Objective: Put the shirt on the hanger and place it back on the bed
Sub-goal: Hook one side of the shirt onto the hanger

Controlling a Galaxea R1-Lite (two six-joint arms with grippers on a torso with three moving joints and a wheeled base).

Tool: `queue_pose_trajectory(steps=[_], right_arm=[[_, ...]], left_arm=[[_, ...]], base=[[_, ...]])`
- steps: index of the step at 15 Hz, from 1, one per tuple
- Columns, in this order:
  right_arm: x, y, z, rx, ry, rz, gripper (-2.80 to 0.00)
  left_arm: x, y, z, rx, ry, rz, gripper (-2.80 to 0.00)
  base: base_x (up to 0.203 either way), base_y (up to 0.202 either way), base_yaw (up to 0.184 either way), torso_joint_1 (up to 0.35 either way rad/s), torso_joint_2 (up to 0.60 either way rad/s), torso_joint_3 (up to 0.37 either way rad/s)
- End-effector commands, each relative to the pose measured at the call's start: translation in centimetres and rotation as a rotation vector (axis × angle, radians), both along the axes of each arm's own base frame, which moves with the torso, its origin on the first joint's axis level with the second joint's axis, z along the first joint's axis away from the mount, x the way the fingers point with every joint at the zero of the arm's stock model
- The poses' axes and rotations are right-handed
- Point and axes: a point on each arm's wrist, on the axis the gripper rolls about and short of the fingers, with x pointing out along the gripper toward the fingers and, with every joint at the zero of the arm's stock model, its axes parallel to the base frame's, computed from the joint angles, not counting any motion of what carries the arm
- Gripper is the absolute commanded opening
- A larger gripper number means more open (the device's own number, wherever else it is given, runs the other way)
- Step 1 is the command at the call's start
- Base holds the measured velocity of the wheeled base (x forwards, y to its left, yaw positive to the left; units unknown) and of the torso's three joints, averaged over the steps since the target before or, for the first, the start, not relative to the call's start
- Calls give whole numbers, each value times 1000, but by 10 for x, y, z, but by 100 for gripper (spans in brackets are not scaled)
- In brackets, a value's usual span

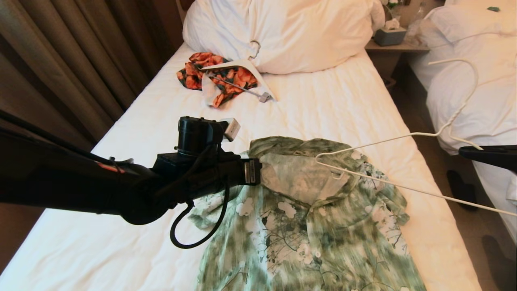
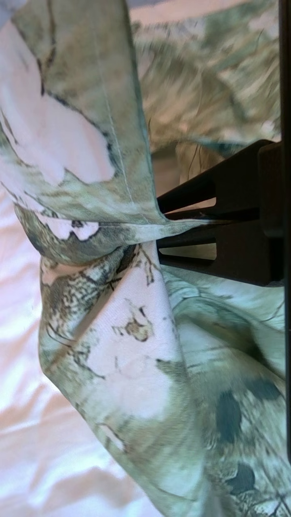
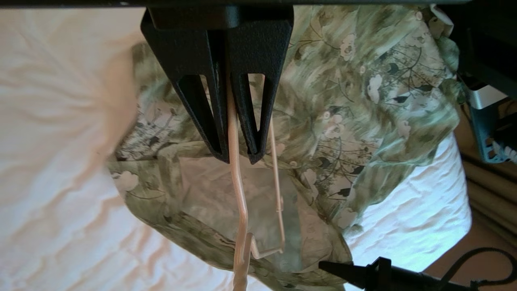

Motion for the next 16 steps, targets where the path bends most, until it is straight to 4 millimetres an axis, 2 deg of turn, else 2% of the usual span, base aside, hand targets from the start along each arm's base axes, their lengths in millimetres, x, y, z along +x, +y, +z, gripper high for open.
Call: queue_pose_trajectory(steps=[1,8,13,16], right_arm=[[3,8,-1,2,1,42,-280],[23,38,-12,-23,49,110,-280],[47,61,-16,-36,-26,197,-280],[59,78,-11,5,-66,246,-280]], left_arm=[[-13,1,22,-30,-39,-18,-280],[-44,-4,51,-31,-70,-34,-280],[-58,-18,58,-35,-86,-64,-280],[-58,-25,59,-28,-81,-72,-280]], base=[[0,0,0,0,0,0],[0,0,0,0,0,0],[0,0,0,0,0,0],[0,0,0,0,0,0]])
